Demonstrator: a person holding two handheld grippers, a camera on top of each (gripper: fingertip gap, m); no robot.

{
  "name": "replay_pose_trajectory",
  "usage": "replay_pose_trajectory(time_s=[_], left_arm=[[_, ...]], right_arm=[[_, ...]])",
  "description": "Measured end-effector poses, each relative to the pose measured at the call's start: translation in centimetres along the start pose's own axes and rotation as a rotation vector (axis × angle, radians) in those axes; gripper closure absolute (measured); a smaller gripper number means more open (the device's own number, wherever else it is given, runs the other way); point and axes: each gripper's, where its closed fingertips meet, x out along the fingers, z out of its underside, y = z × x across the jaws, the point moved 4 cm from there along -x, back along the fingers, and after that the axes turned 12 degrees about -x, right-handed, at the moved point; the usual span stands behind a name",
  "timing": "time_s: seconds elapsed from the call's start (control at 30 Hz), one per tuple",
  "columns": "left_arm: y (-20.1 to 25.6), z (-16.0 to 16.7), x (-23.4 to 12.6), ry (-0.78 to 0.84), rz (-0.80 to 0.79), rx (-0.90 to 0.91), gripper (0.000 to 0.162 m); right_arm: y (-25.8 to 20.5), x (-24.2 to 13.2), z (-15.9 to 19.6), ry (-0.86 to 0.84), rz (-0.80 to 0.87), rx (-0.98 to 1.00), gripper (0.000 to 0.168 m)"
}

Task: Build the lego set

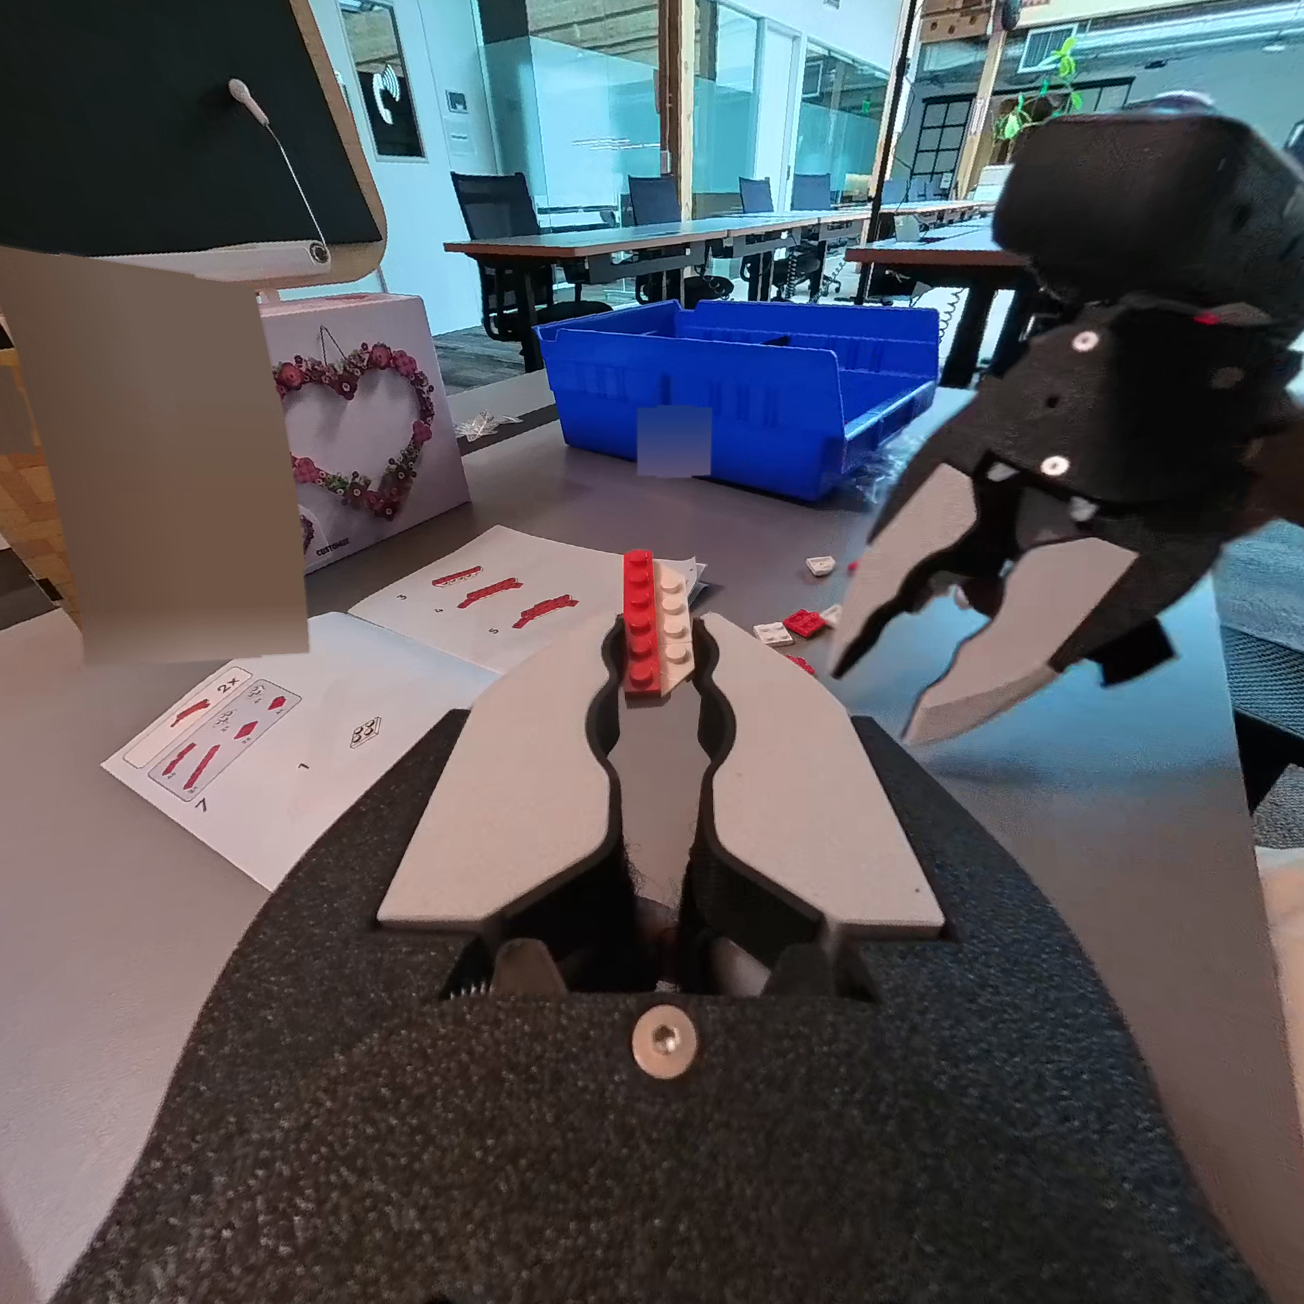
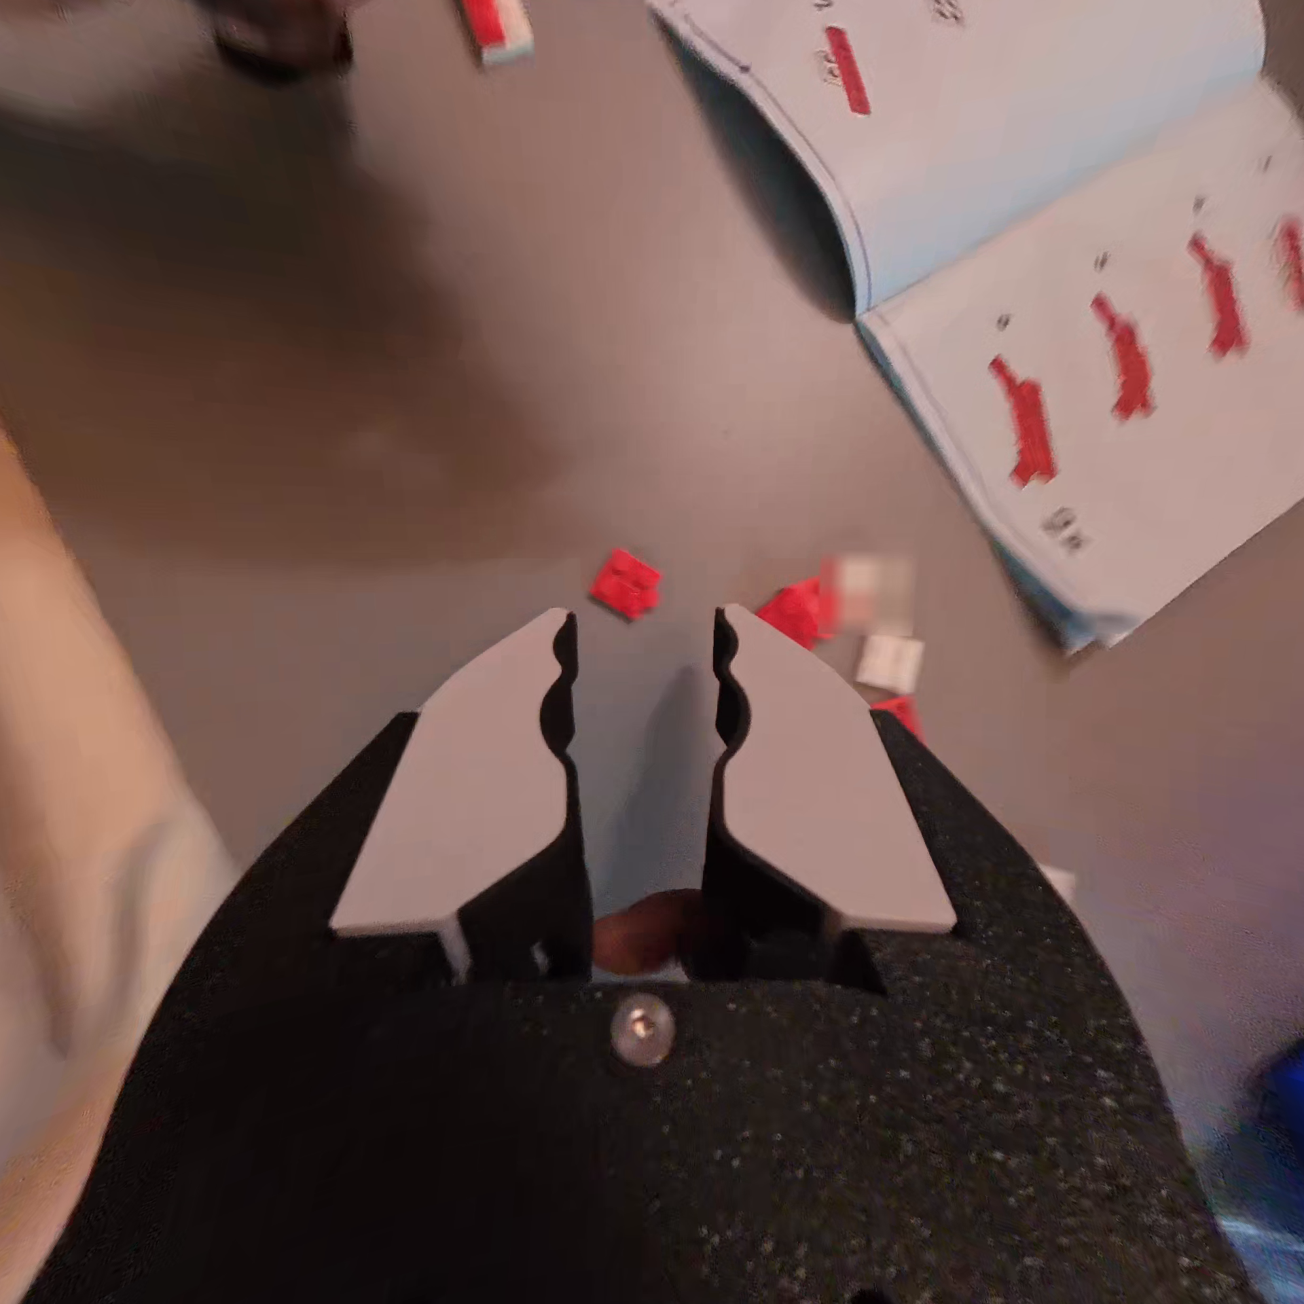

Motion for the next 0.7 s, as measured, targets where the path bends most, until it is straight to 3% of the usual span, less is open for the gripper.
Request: replay_pose_trajectory(time_s=[0.1,0.33,0.47,0.7], left_arm=[[0.1,0.0,0.1,0.000,-0.002,0.007,0.145],[0.3,0.1,0.2,-0.004,0.001,0.010,0.145],[0.4,0.3,0.3,-0.013,0.008,0.012,0.145],[0.6,0.7,0.5,-0.039,-0.007,0.000,0.145]], right_arm=[[-1.5,0.2,0.0,0.039,0.046,0.209,0.136],[-1.5,1.6,0.4,0.056,0.170,0.338,0.138],[-0.9,1.9,0.4,0.087,0.195,0.338,0.152],[0.4,0.1,-1.1,0.177,0.139,0.237,0.152]])
